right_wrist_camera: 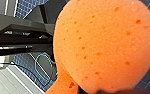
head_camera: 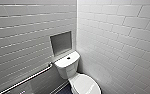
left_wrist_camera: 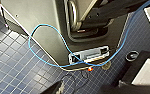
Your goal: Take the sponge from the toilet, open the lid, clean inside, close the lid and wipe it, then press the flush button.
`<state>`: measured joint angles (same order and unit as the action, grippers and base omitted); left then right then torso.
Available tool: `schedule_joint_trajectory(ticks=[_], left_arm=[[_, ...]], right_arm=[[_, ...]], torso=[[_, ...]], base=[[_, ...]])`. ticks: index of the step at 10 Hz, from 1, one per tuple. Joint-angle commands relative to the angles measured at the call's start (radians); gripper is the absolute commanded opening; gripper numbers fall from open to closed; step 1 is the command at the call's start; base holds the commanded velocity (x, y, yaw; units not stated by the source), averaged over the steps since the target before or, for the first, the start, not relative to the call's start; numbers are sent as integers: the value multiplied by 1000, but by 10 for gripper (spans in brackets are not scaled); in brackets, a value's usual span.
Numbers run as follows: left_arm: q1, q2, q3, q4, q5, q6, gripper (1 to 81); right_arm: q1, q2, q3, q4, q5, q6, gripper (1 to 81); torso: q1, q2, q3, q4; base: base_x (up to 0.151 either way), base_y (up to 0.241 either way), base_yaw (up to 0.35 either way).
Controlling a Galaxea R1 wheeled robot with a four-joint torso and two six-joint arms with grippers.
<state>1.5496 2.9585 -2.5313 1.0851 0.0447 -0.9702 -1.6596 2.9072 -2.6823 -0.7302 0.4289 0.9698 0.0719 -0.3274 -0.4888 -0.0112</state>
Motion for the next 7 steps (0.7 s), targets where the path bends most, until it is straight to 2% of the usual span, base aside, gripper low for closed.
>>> schedule_joint_trajectory(ticks=[1, 3, 4, 5, 7], left_arm=[[-2, 1, 5, -17, 43, -1, 811], [-2, -2, 5, -21, 44, -1, 811], [-2, -4, 5, -22, 44, -1, 811], [-1, -4, 5, -22, 43, -1, 811], [-2, -4, 5, -22, 44, -1, 811]], right_arm=[[-1, -10, 0, -23, -32, 0, 10], [-1, -10, -2, -25, -33, 0, 10], [-1, -10, -5, -26, -39, 0, 10], [-1, -9, -5, -29, -47, 0, 10], [-1, -10, -7, -35, -47, 0, 10]], torso=[[-63, 98, 97, 0], [-72, 168, 170, 0], [-72, 204, 157, 0], [-60, 138, 143, 0], [-65, 162, 167, 0]], base=[[0, 0, 0], [0, 0, 0], [0, 0, 0], [0, 0, 0], [0, 0, 0]])
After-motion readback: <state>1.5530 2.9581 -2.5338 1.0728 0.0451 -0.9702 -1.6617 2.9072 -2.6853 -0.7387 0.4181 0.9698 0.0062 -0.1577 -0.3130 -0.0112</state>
